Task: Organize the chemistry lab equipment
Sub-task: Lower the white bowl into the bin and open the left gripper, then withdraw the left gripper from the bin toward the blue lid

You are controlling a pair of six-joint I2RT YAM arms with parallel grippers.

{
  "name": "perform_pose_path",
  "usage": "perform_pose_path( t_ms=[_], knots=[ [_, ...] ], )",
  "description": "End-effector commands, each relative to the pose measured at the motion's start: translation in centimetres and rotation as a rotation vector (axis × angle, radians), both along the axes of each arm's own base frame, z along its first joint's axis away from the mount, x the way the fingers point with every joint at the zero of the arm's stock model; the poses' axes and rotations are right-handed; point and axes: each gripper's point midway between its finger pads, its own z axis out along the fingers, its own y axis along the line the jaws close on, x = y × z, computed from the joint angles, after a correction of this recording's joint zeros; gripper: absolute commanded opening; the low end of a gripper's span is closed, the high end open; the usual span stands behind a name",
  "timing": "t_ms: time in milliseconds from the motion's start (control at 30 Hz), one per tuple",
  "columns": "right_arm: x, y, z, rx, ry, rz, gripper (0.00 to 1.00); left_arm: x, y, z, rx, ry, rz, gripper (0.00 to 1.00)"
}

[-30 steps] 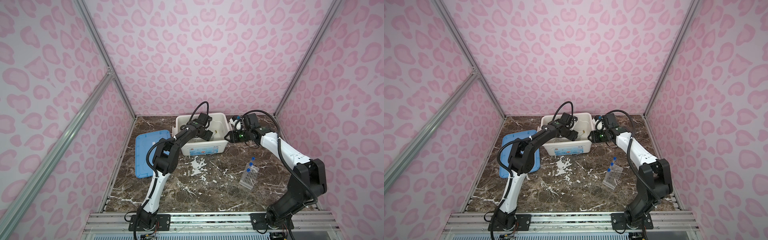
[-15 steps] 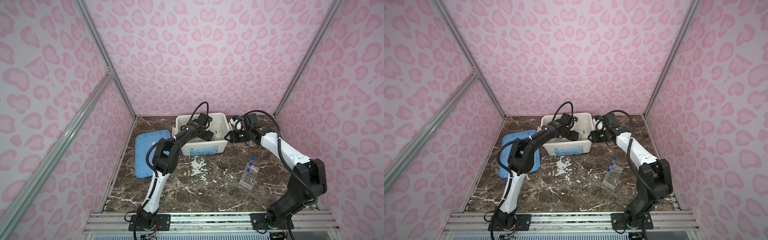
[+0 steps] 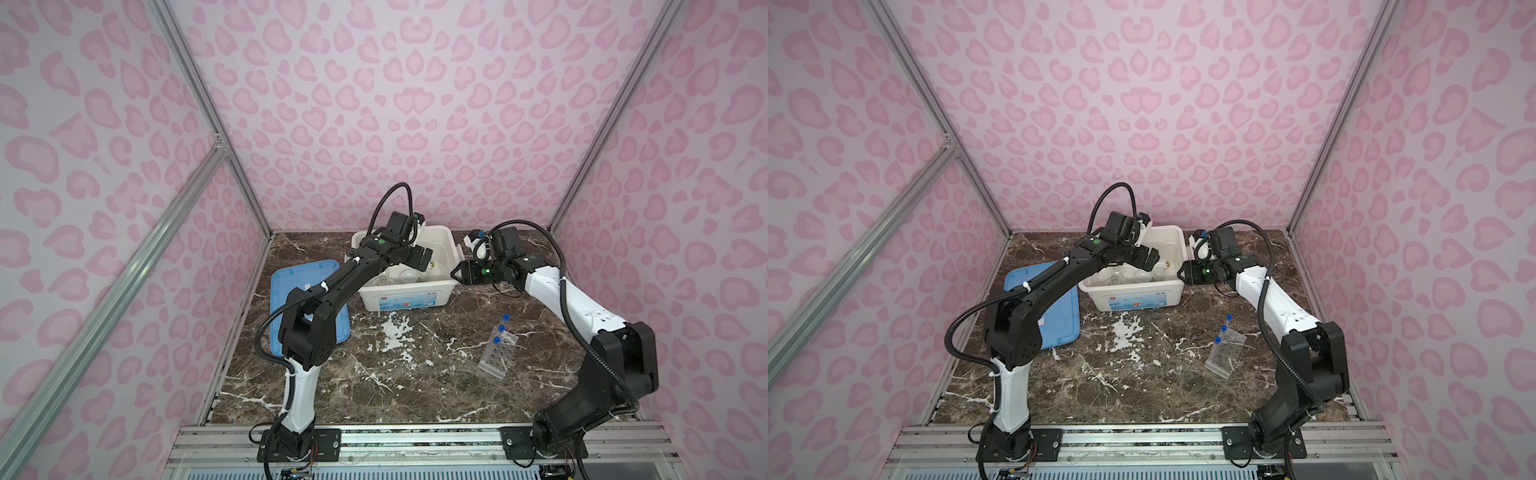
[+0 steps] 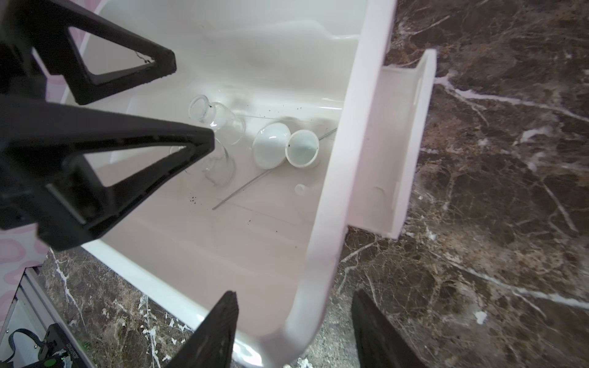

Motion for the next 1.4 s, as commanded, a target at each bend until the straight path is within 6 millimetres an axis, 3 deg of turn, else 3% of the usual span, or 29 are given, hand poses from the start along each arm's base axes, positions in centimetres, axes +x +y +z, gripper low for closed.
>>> perform_pose_path(
  t_ms=[0,133,367,533,733,867,1167,1367],
  knots=[
    [0.3,0.1,0.4,0.011,-0.024,-0.007,0.65,-0.3,0.8,2.6,-0.035,-0.056,0.042,0.98],
    [0.2,0.0,0.7,0.018,-0.039,-0.01,0.69,-1.8,2.8,5.0,-0.065,-0.112,0.106,0.98],
    [-0.2,-0.4,1.4,0.024,-0.085,-0.022,0.75,-5.8,9.6,8.2,-0.102,-0.228,0.335,0.98],
    [-0.6,-0.8,1.5,0.031,-0.106,-0.032,0.77,-9.5,16.6,7.1,-0.078,-0.263,0.56,0.98],
    [-1.1,-1.2,1.6,0.031,-0.117,-0.033,0.77,-13.1,26.2,3.5,-0.052,-0.201,0.83,0.98],
    [-1.3,-1.4,1.8,0.037,-0.124,-0.035,0.77,-14.8,31.3,1.0,-0.055,-0.148,0.978,0.97],
    [-1.9,-1.8,1.8,0.05,-0.137,-0.028,0.77,-16.1,39.1,-3.5,-0.044,-0.014,1.228,0.96],
    [-2.2,-2.8,1.5,0.066,-0.147,-0.044,0.78,-15.8,41.8,-7.0,-0.004,0.069,1.268,0.99]
  ],
)
